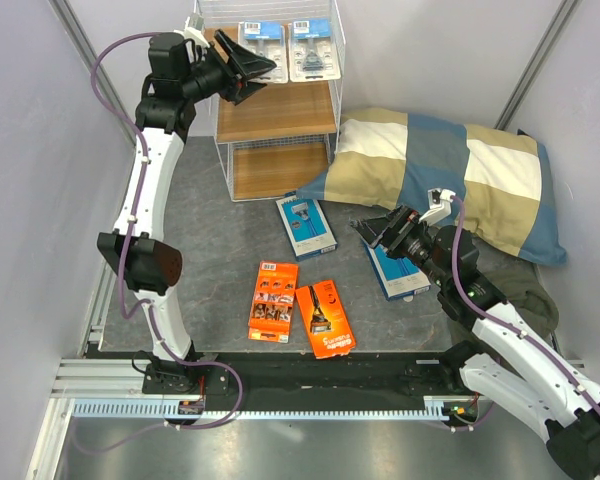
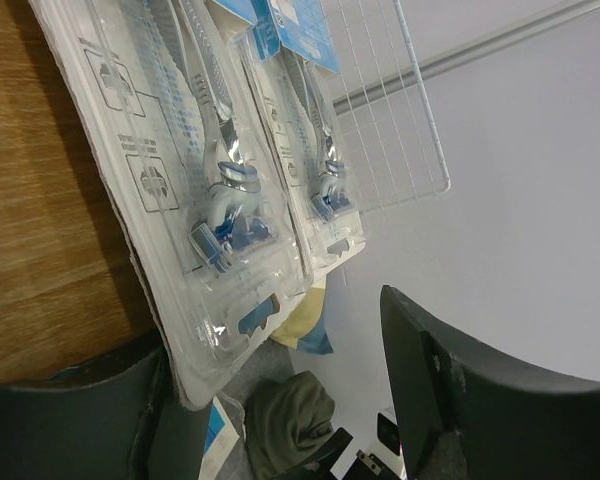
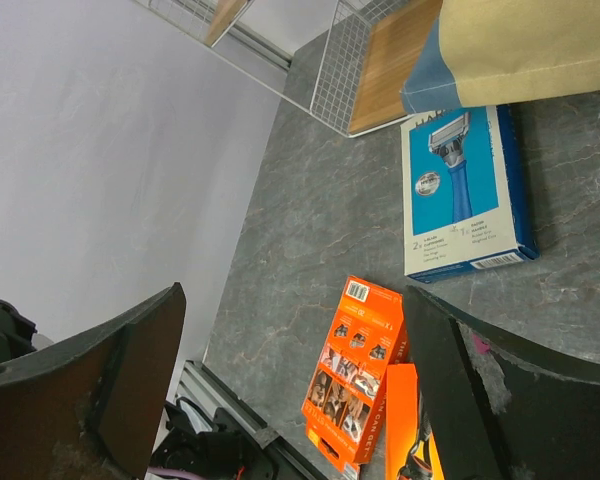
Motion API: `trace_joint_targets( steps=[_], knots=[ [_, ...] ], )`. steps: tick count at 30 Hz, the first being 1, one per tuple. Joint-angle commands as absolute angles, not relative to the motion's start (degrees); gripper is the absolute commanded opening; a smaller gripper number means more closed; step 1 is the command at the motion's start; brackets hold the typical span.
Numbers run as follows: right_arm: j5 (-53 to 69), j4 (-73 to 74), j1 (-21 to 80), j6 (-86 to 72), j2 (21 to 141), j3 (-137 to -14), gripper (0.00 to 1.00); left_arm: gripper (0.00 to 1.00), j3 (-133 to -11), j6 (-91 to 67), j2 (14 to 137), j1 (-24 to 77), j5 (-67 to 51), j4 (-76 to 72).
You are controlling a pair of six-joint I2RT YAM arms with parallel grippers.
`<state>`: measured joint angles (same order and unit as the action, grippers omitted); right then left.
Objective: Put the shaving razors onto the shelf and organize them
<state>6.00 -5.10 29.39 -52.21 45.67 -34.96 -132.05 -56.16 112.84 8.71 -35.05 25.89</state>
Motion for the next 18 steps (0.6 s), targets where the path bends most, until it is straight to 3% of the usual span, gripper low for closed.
trace_joint_targets(
  steps=[1,18],
  knots=[
    [5.27,-5.8,29.27,-51.77,44.91,-34.37,0.98,0.7,-129.21,-56.96,111.01,8.0,-35.33,25.66],
    [5.36,-6.15,29.27,-52.12,45.35,-33.93,0.98,0.74,-121.56,-51.69,106.36,7.65,-35.86,24.79]
  ],
)
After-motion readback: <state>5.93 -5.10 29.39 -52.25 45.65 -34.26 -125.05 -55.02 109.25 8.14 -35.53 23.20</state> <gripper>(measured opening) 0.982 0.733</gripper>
